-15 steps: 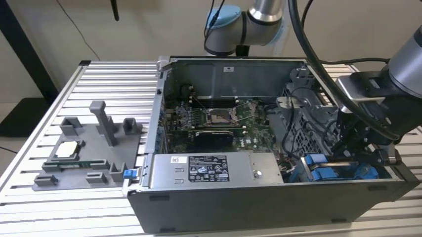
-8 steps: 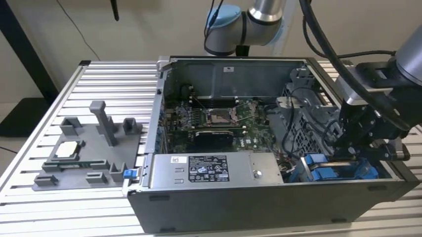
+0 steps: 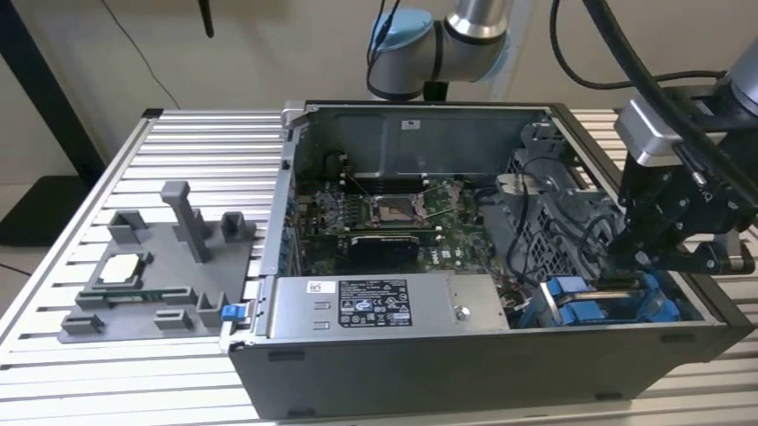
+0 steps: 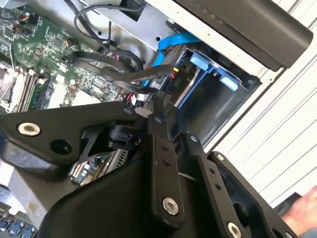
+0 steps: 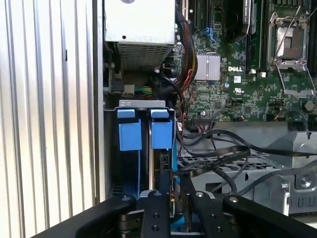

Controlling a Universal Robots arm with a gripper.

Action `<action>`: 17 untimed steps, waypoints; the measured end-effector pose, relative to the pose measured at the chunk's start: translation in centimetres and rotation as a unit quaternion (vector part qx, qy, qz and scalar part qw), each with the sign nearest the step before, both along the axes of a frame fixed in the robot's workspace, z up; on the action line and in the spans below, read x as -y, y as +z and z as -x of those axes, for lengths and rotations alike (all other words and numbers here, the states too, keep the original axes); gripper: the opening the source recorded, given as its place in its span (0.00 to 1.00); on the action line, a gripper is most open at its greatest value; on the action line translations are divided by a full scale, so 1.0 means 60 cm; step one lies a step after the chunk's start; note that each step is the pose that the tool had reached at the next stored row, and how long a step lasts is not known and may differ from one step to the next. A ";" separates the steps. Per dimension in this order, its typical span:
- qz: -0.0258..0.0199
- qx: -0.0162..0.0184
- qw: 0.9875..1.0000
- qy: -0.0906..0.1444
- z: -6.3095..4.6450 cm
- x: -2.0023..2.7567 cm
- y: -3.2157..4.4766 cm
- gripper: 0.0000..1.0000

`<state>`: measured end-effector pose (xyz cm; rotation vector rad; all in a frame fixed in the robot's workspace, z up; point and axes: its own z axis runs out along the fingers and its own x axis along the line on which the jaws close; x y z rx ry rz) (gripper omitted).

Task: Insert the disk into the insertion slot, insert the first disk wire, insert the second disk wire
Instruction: 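Insert the second disk wire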

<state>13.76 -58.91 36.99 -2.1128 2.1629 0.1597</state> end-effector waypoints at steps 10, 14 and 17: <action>0.000 0.000 1.000 0.000 0.000 0.0000 0.059 1.00; 0.000 0.000 1.000 0.000 0.000 0.0000 0.059 1.00; 0.000 0.000 1.000 0.000 0.000 0.0000 0.059 1.00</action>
